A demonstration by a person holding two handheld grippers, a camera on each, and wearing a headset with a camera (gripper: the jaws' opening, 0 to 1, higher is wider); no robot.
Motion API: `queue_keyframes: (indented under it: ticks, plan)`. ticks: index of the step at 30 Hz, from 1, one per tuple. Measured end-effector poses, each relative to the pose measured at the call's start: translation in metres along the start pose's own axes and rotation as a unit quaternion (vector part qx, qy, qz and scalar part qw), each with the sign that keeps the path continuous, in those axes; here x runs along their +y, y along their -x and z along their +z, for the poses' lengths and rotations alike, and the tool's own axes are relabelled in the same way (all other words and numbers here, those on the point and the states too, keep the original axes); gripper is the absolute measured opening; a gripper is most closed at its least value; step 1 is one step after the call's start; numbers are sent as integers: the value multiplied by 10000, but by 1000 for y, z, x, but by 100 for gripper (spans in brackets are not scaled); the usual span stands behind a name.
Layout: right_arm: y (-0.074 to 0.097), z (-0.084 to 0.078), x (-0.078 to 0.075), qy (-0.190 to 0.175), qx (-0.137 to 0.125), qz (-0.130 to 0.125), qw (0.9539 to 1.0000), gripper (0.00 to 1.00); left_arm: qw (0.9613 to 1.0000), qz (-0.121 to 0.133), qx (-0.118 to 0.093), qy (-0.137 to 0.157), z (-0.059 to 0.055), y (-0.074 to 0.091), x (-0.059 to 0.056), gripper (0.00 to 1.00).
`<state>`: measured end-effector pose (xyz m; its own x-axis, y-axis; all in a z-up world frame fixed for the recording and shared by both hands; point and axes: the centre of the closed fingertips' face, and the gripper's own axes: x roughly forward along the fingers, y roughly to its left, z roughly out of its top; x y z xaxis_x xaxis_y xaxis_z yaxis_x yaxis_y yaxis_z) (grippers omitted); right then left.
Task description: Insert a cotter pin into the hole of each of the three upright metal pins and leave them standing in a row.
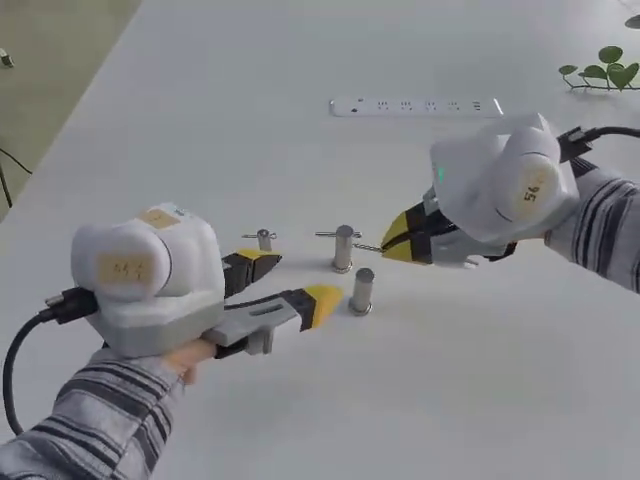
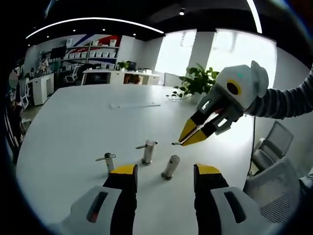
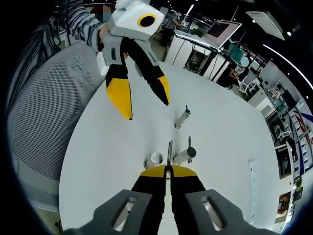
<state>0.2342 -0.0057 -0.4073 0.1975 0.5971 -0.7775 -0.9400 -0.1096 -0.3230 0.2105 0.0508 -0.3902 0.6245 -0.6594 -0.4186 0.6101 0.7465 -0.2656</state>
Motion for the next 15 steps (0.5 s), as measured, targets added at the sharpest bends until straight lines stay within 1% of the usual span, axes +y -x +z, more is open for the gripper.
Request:
queue_keyframes:
  ticks: [3,5,6,8,12,15]
  plan:
    - [-1,6,4,131,-77,26,9999,0,9997,-90,-28,247,1,-2,-2,37]
    - [-3,6,2,174,-106,40,9998,0,9991,-146,-30,395,1,-4,-4,34]
    - [-2,9,3,223,-145,48,9996,0,9987,-172,-26,476,1,-4,-5,32]
    - [-2,13,5,279,-186,62,9994,0,9977,-245,-63,636,1,-5,-9,29]
    - [-2,19,11,431,-267,136,9986,0,9938,-390,-149,1029,3,-7,-15,23]
    - [-2,21,14,497,-295,148,9982,0,9927,-427,-152,1121,3,-8,-15,17]
